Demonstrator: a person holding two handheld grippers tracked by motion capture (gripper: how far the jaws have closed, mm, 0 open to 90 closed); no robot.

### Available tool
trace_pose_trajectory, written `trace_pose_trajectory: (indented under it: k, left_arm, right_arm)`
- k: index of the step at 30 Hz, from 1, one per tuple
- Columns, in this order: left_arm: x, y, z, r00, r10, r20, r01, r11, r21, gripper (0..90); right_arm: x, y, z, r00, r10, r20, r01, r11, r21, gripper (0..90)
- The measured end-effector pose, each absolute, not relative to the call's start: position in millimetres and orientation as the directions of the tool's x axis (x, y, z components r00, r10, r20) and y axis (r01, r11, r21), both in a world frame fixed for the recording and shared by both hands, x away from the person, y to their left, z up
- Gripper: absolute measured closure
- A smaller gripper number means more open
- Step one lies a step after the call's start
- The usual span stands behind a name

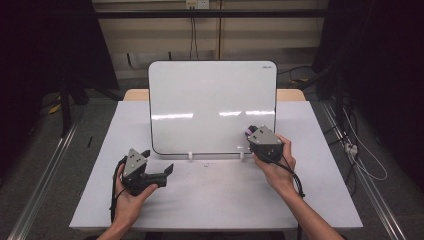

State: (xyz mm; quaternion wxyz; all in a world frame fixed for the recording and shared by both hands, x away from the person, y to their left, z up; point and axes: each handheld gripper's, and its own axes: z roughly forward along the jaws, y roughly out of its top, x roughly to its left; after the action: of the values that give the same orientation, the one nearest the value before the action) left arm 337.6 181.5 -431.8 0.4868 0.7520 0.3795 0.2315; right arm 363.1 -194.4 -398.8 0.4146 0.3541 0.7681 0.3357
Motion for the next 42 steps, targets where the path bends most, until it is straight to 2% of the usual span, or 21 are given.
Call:
trace_pose_trajectory:
  k: [2, 11, 17, 21, 27, 42]
  left_arm:
    - [339, 183, -432, 0.603, 0.798, -0.023, 0.346, -0.235, 0.908, 6.4]
    - [341, 187, -428, 0.621, 0.784, -0.027, 0.329, -0.23, 0.916, 3.7]
    - [340, 190, -427, 0.643, 0.764, -0.057, 0.336, -0.214, 0.917, 3.5]
    - [339, 191, -424, 0.638, 0.769, -0.053, 0.334, -0.214, 0.918, 4.2]
    - [339, 196, -424, 0.619, 0.785, -0.039, 0.348, -0.23, 0.909, 5.6]
    - [326, 205, -426, 0.588, 0.808, -0.035, 0.369, -0.23, 0.901, 5.5]
  right_arm:
    - [363, -197, -399, -0.413, 0.835, -0.363, 0.265, 0.492, 0.829, 61.1]
    - [364, -205, -400, -0.415, 0.894, -0.169, 0.305, 0.312, 0.9, 19.4]
    - [358, -219, -403, -0.419, 0.905, -0.066, 0.339, 0.223, 0.914, 6.7]
    - [349, -229, -405, -0.437, 0.899, -0.033, 0.335, 0.197, 0.921, 3.3]
    - [335, -247, -410, -0.427, 0.904, 0.026, 0.352, 0.14, 0.926, 3.4]
    - [293, -285, -441, -0.333, 0.938, 0.098, 0.401, 0.047, 0.915, 4.3]
